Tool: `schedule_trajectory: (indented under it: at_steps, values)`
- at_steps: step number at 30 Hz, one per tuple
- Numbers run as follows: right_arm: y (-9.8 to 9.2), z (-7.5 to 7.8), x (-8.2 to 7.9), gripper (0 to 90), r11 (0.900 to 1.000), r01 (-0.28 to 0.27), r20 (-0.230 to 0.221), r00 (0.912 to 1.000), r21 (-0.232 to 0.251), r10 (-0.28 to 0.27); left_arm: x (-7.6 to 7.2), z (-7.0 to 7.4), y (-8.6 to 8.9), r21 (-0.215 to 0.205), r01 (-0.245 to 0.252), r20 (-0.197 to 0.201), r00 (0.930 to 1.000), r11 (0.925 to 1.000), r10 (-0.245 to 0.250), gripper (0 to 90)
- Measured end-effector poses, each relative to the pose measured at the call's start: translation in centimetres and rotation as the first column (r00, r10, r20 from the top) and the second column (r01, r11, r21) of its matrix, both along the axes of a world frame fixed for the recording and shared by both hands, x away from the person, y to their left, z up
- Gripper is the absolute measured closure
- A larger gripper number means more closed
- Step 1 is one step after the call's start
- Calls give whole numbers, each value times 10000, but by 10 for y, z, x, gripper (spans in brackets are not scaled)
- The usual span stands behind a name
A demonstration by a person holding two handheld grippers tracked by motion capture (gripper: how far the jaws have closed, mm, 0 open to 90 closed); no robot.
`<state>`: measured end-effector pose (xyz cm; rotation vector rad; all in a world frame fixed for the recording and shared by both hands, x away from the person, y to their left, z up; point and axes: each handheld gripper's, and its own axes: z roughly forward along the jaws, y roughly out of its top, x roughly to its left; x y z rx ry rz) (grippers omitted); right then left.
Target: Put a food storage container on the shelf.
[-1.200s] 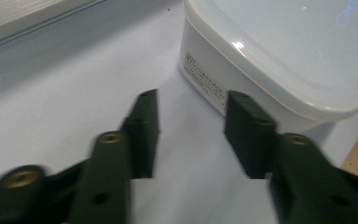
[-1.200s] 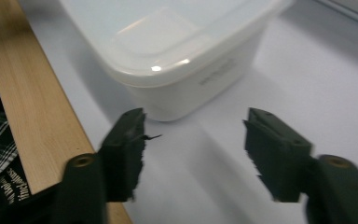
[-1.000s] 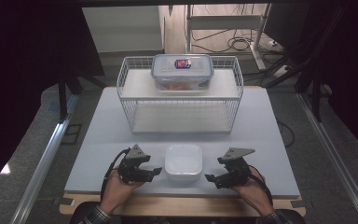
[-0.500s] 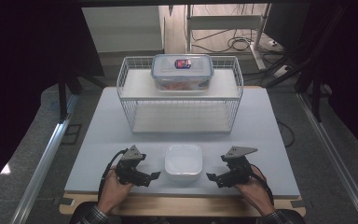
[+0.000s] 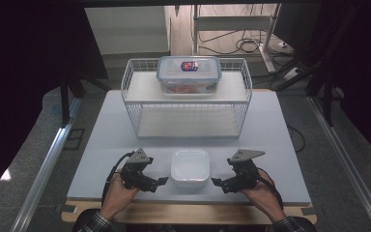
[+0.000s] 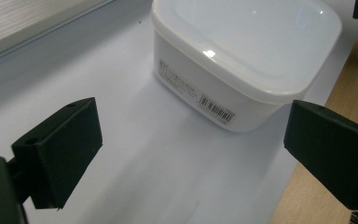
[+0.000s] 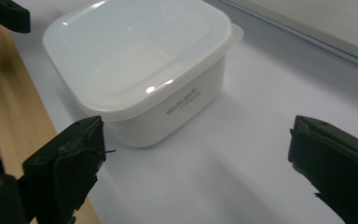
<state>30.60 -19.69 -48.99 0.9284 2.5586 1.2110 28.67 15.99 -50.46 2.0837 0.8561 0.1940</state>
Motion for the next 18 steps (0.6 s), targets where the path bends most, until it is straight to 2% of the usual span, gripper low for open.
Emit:
schedule_trajectory:
  at_steps: [5,7,8,11,15,18]
  values:
    - [4,3,3,19,9997,-6,-315,9995,228,13,2,8,-1,-455,271,-64,9996,9986,-274,36]
    - [7,6,3,32,9997,-31,-318,9995,250,39,2,10,-2,-479,307,-107,9995,9984,-312,47]
    - [7,6,3,32,9997,-31,-318,9995,250,39,3,11,-3,-439,333,-109,9994,9985,-338,47]
    - [11,14,3,132,9996,-6,-478,9989,273,19,4,17,-9,-202,409,42,9992,9990,-408,76]
    - [15,17,6,180,9994,-49,-499,9987,346,66,7,21,-12,-212,420,85,9991,9989,-418,119]
    - [18,17,9,197,9991,-28,-558,9984,414,51,15,23,-19,-175,375,37,9993,9991,-374,136]
